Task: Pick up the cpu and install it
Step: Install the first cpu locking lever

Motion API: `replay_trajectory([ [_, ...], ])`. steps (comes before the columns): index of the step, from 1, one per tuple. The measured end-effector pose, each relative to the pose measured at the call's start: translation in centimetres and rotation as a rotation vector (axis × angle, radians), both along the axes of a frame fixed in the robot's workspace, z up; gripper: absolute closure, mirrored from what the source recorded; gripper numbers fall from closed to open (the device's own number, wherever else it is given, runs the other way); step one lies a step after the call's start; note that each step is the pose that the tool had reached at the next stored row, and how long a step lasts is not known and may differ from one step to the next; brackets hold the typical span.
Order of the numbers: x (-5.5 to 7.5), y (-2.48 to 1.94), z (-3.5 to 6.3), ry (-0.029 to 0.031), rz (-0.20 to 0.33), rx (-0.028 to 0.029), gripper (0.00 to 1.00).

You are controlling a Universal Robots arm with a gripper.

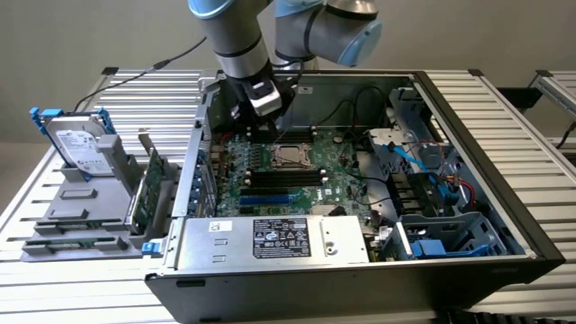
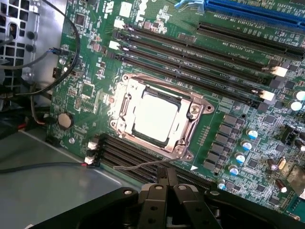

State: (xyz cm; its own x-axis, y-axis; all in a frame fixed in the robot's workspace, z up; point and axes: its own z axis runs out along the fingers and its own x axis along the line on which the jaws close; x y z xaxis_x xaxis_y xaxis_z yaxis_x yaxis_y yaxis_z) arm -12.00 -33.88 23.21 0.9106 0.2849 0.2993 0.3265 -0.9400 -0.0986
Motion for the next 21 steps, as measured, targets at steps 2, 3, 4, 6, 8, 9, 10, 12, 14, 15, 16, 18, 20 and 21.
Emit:
replay_trajectory([
  [2,0.0,0.0,-0.01,0.0,-0.011,-0.0134,0.89],
  [3,0.0,0.0,-0.02,0.0001,-0.016,-0.0198,0.89],
  [4,0.0,0.0,-0.03,0.0001,-0.021,-0.0263,0.89],
  [6,0.0,0.0,-0.09,0.0001,-0.031,-0.039,0.89],
  [8,0.0,0.0,-0.14,0.0,-0.04,-0.049,0.89],
  [9,0.0,0.0,-0.15,0.0003,-0.045,-0.0522,0.89],
  [10,0.0,0.0,-0.16,0.001,-0.05,-0.0539,0.89],
  [12,0.0,0.0,-0.16,0.0049,-0.061,-0.0555,0.89],
  [14,0.0,0.0,-0.16,0.0102,-0.072,-0.0564,0.89],
  [15,0.0,0.01,-0.16,0.013,-0.077,-0.0568,0.89],
  [16,0.0,0.01,-0.16,0.0158,-0.082,-0.0573,0.89],
  [18,0.0,0.02,-0.16,0.0211,-0.092,-0.058,0.89],
  [20,0.0,0.05,-0.16,0.0252,-0.1,-0.0589,0.89],
  [21,-0.01,0.07,-0.16,0.0268,-0.103,-0.0595,0.89],
])
